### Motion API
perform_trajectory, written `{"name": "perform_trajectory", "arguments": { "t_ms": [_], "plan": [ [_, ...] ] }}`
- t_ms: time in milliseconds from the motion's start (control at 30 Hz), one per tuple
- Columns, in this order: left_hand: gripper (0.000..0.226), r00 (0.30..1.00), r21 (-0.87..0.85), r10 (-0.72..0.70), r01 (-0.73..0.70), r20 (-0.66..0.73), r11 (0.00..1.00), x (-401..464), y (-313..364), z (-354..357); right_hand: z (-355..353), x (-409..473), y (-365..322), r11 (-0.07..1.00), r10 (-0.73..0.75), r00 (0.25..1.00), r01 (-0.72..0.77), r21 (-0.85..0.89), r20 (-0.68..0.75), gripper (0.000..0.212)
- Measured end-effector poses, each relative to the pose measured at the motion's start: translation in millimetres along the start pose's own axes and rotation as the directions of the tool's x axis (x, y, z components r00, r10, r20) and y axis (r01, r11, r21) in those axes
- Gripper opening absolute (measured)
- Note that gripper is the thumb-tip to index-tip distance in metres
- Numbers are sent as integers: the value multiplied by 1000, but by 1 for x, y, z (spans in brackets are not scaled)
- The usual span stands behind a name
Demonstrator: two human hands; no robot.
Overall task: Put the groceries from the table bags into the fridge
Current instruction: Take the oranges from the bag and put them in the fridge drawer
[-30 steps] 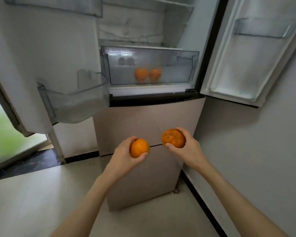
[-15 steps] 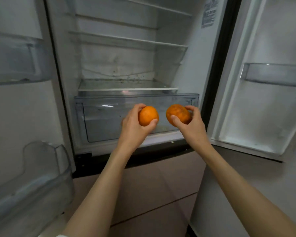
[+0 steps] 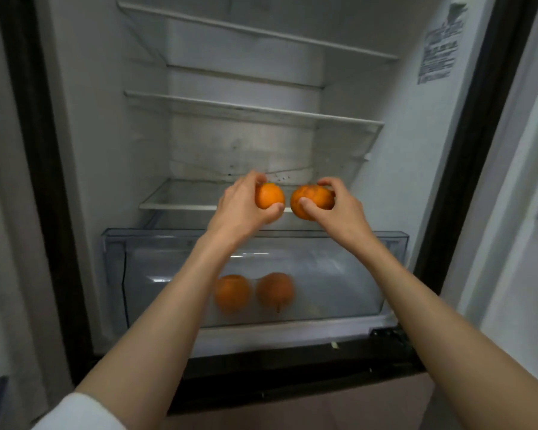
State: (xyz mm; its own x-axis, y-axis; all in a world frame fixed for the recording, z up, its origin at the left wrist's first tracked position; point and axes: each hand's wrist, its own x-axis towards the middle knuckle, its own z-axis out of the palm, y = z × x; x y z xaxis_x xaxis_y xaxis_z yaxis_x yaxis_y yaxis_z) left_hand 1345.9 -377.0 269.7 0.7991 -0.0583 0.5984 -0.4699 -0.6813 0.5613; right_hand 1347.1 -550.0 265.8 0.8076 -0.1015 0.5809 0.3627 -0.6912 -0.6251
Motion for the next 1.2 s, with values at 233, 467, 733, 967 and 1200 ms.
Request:
{"name": "perform_trajectory", "arguments": {
  "t_ms": [233,467,733,967,1200],
  "plan": [
    [36,924,209,-208,145,321,967,26,-28,13,20,32,21,974,137,938,-69,-218,317,38],
    [36,890,340,-282,157,359,927,29,-33,17,30,42,29,863,285,859,-37,-504,426,47],
    [42,914,371,-277,157,296,915,19,-30,15,21,28,21,855,256,879,-11,-519,402,52],
    [42,994,524,20,-74,107,849,-23,-21,14,13,-16,14,810,30,962,135,-570,270,55],
    [47,952,470,285,-304,114,828,-84,-45,13,14,-88,15,833,-68,973,177,-524,221,54]
  ]
}}
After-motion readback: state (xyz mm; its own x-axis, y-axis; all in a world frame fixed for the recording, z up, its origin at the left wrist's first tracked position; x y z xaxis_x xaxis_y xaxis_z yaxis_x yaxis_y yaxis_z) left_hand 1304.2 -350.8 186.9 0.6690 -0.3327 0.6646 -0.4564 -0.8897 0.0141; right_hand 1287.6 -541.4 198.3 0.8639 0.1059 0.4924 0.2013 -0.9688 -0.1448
